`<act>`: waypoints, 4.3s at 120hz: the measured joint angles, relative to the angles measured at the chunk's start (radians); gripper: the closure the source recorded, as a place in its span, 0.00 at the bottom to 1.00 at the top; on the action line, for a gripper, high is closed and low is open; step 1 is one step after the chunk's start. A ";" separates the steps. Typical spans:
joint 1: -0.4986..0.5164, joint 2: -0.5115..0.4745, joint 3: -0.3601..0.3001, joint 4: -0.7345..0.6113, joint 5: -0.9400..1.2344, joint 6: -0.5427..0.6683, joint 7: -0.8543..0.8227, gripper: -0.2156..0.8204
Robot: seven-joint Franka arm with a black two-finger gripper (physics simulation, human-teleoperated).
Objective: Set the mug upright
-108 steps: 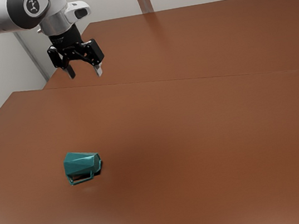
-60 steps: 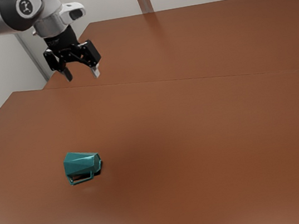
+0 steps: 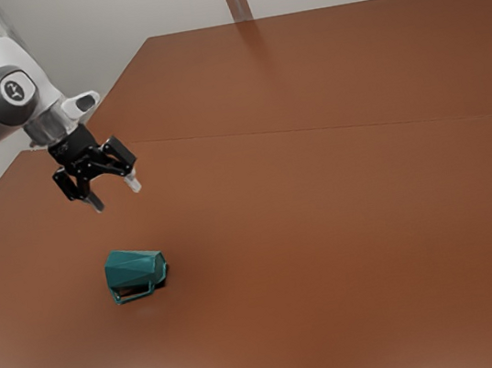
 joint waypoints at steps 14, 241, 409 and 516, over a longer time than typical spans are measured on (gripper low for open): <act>0.064 0.014 0.001 -0.041 -0.064 0.040 0.132 0.21; 0.387 0.414 -0.006 -0.064 -0.466 -0.028 1.055 0.76; 0.256 0.009 -0.475 -0.333 0.237 0.574 0.519 0.97; 0.478 0.043 -0.494 -0.363 0.280 0.658 0.273 0.42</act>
